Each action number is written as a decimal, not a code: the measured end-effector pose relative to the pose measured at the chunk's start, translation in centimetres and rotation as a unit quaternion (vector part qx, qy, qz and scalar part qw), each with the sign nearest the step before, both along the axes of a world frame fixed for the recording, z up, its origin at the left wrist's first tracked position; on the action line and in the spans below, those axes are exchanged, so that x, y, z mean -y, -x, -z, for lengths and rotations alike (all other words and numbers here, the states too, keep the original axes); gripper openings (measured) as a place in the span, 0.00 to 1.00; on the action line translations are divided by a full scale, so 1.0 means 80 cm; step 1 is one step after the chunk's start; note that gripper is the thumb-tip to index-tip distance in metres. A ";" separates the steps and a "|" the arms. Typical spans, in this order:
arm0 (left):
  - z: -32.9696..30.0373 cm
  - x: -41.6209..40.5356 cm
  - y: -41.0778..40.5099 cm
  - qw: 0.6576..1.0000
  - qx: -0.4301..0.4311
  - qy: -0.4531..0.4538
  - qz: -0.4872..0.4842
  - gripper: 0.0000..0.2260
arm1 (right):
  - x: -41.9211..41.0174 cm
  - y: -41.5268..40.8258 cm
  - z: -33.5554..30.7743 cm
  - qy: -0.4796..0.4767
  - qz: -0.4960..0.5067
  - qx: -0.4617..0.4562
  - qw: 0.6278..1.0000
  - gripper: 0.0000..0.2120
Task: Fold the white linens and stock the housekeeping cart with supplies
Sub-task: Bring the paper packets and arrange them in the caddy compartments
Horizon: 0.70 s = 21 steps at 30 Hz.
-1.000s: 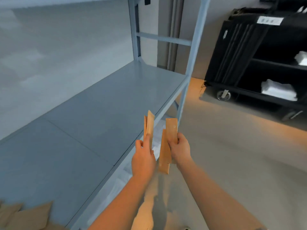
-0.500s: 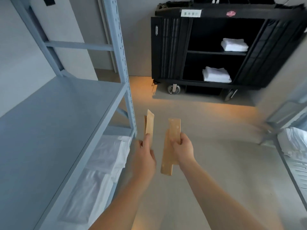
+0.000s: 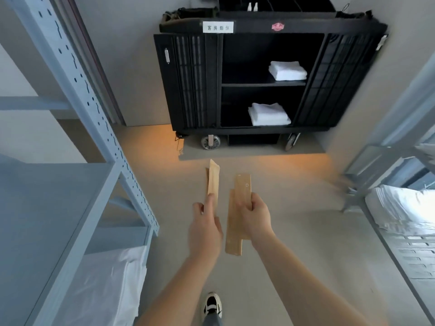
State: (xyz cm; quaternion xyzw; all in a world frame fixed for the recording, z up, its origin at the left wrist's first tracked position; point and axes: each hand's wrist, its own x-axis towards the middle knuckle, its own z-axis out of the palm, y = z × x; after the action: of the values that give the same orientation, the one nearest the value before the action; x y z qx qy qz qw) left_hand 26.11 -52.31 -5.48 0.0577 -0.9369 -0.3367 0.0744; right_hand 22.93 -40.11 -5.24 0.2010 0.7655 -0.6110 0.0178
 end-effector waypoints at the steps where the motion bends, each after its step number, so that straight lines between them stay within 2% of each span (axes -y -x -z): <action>1: -0.002 -0.001 0.032 1.000 0.001 0.001 0.006 0.24 | -0.002 0.031 -0.004 -0.004 0.005 -0.004 1.000 0.05; 10: -0.047 -0.042 0.289 0.995 -0.045 0.012 0.086 0.21 | -0.048 0.258 -0.059 -0.034 0.058 -0.027 0.997 0.05; 17: -0.036 -0.100 0.433 0.991 -0.043 0.025 0.124 0.12 | -0.100 0.384 -0.058 -0.032 0.093 -0.026 0.995 0.05; 21: -0.028 -0.142 0.515 0.989 -0.049 0.026 0.137 0.11 | -0.138 0.462 -0.053 -0.032 0.096 -0.034 0.994 0.07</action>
State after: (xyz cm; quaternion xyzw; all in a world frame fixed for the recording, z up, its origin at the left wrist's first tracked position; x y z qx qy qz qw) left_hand -15.10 -40.98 -3.25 -0.0900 -0.9397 -0.3215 0.0745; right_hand -14.00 -29.09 -0.99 0.2531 0.7617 -0.5918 -0.0736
